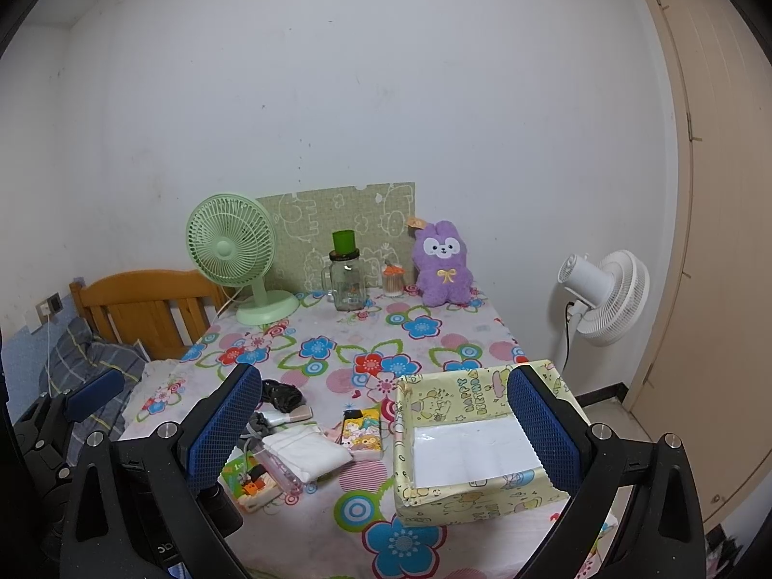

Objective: Organize soft objects

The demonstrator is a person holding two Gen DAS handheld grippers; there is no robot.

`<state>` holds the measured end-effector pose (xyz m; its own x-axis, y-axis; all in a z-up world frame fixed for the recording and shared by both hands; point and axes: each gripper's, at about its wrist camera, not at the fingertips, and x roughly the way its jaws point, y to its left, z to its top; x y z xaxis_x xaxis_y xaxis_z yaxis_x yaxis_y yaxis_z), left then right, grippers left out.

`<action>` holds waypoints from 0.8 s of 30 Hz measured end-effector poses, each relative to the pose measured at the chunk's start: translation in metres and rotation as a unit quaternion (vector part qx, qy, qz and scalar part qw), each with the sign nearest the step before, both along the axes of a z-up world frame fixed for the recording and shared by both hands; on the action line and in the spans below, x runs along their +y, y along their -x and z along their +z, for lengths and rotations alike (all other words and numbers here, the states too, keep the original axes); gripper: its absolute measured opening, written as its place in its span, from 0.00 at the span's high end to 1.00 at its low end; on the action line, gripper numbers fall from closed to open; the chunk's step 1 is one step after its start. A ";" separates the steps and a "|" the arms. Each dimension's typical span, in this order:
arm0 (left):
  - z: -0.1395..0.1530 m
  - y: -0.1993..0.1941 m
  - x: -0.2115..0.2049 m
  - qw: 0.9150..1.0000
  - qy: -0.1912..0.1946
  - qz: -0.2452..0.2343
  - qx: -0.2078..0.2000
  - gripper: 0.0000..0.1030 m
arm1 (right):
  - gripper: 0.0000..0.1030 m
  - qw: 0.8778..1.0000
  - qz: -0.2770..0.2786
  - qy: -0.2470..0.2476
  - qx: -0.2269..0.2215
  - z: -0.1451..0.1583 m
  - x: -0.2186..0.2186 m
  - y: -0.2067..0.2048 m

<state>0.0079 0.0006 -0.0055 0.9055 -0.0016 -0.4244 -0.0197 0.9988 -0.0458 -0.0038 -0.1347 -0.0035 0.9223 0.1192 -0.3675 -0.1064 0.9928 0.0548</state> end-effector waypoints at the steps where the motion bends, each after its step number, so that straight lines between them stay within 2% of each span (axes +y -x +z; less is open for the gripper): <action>1: -0.001 -0.001 0.000 1.000 -0.001 0.000 0.000 0.01 | 0.00 1.000 0.000 0.000 0.000 0.000 0.000 0.000; 24: -0.002 -0.006 0.002 1.000 -0.002 0.000 0.000 0.01 | 0.00 1.000 0.000 0.001 0.002 0.001 0.000 -0.001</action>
